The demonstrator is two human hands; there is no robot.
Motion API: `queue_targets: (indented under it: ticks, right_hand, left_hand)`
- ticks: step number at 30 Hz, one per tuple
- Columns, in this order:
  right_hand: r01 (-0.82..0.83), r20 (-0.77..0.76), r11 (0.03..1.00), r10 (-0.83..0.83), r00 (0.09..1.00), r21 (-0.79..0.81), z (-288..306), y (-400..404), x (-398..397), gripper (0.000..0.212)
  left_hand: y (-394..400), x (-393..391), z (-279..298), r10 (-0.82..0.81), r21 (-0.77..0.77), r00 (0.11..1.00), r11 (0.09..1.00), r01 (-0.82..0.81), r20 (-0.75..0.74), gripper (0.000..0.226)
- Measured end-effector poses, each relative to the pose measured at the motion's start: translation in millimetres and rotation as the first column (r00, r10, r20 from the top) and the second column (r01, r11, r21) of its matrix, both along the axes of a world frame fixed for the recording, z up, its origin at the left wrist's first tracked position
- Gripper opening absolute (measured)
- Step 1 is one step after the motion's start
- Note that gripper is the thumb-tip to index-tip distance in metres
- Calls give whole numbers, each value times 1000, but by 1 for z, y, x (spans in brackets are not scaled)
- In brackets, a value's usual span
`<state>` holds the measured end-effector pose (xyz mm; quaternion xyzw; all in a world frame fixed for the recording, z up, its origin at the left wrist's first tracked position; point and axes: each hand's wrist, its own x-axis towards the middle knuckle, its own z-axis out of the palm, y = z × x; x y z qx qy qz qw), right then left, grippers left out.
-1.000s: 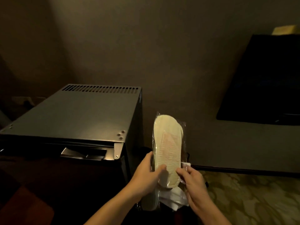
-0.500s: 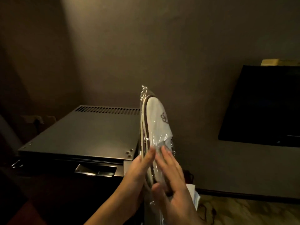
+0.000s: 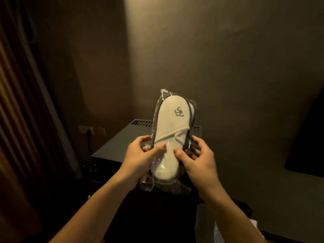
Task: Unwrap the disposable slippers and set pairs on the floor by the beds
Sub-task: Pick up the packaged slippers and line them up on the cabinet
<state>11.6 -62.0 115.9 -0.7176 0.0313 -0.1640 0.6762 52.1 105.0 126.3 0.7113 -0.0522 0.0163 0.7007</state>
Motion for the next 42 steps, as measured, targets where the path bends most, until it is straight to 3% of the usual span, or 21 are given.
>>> queue_targets:
  ticks: [2, 6, 11, 18, 21, 23, 25, 27, 30, 33, 36, 39, 42]
  right_hand:
    - [11, 7, 999, -11, 1000, -50, 0, 32, 23, 48]
    - [104, -32, 966, -115, 993, -236, -3, 106, 76, 16]
    - [96, -151, 896, -177, 973, -433, -7, 181, 128, 23]
    - [70, -253, 837, -242, 937, -542, -18, 206, 156, 24]
    - [43, -269, 816, -239, 933, -576, -18, 204, 159, 33]
    - [-23, -303, 802, -199, 932, -597, -12, 198, 157, 41]
    - [-38, -297, 770, -200, 934, -637, -1, 182, 152, 50]
    - [-3, -250, 731, -229, 941, -682, 13, 157, 142, 51]
    - [52, -170, 685, -252, 953, -727, 27, 104, 113, 38]
    - [140, -124, 702, -311, 942, -698, 32, 40, 68, 30]
    - [217, -115, 731, -376, 920, -647, 7, -40, 24, 18]
    - [216, -233, 804, -399, 887, -554, -51, -125, -15, 23]
    - [231, -331, 842, -423, 843, -487, -119, -192, -38, 18]
  left_hand:
    - [34, 23, 1, 36, 59, 999, 998, -38, 31, 54]
    - [104, 80, 5, 14, 217, 999, 976, -7, -32, 30]
    - [172, 141, 0, -10, 445, 995, 894, 52, -96, 24]
    - [197, 178, -25, -50, 509, 986, 852, 124, -157, 17]
    - [194, 181, -21, -48, 614, 989, 780, 124, -139, 33]
    - [190, 176, -10, 28, 754, 999, 656, -32, 18, 68]
    - [175, 160, 8, 24, 716, 950, 651, -251, 311, 79]
    - [144, 141, 26, -85, 602, 882, 760, -243, 463, 66]
    - [72, 103, 28, -304, 496, 869, 865, 80, 390, 52]
    - [-1, 72, 13, -406, 373, 861, 884, 283, 307, 62]
    - [-65, 43, -8, -449, 357, 850, 869, 344, 275, 67]
    - [-130, 7, -31, -504, 355, 831, 840, 409, 234, 52]
    - [-187, -26, -52, -536, 340, 803, 830, 443, 262, 57]
